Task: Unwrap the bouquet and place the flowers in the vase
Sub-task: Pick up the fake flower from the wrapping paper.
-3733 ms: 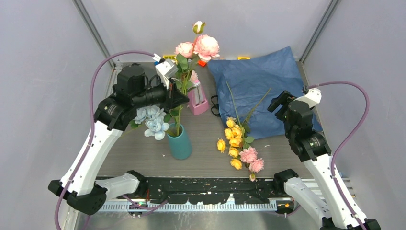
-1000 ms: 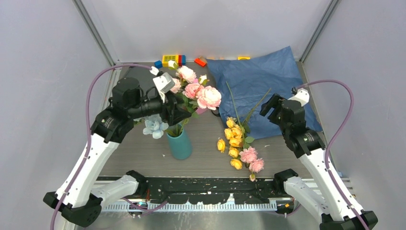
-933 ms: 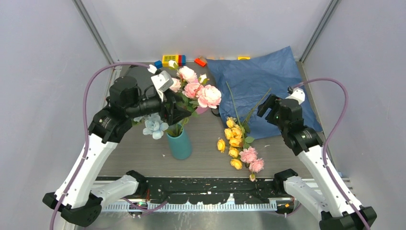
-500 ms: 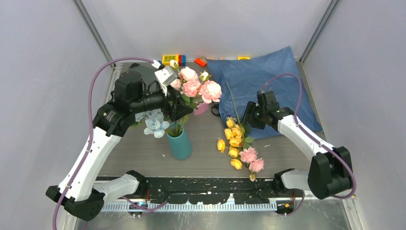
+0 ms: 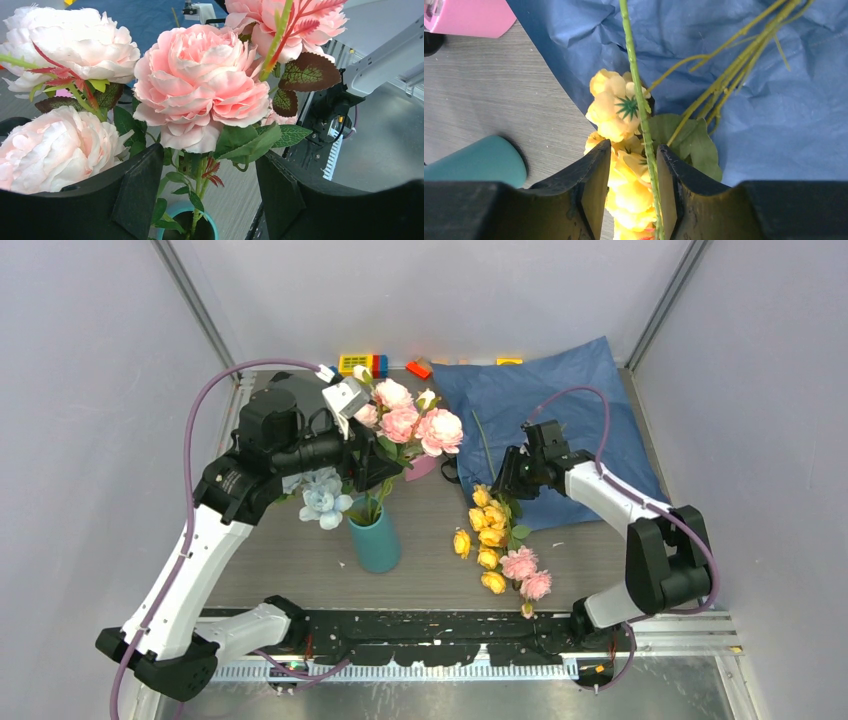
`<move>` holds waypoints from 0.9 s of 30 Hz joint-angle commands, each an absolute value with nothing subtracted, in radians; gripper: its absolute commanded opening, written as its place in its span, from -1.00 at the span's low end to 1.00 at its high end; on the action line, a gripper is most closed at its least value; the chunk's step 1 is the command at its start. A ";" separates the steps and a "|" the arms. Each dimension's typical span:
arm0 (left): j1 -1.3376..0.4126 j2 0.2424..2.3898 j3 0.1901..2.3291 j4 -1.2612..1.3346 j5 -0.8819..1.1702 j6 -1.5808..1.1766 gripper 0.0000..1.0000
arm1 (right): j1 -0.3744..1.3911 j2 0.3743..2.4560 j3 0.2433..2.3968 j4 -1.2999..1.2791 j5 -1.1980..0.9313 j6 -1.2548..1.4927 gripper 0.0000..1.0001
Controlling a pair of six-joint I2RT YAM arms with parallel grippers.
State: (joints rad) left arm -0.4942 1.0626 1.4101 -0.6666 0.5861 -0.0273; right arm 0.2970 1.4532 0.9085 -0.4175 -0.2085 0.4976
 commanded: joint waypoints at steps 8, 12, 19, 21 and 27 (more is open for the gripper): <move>-0.486 1.021 1.398 -0.668 0.564 -0.049 0.36 | 0.295 1.539 1.014 -0.379 -0.204 0.457 -0.23; -0.486 1.016 1.395 -0.674 0.559 -0.042 0.35 | 0.295 1.571 1.023 -0.385 -0.205 0.448 -0.38; -0.485 1.010 1.397 -0.685 0.561 -0.039 0.32 | 0.295 1.594 1.029 -0.384 -0.212 0.441 -0.38; -0.485 1.010 1.401 -0.689 0.560 -0.036 0.32 | 0.295 1.601 1.031 -0.385 -0.212 0.439 -0.38; -0.485 1.002 1.396 -0.692 0.556 -0.015 0.36 | 0.295 1.603 1.036 -0.385 -0.212 0.433 -0.65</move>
State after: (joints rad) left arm -0.4896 1.0279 1.3960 -0.6933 0.5591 -0.0402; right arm 0.2970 1.6035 0.9932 -0.4042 -0.2104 0.4473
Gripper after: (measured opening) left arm 0.667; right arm 0.216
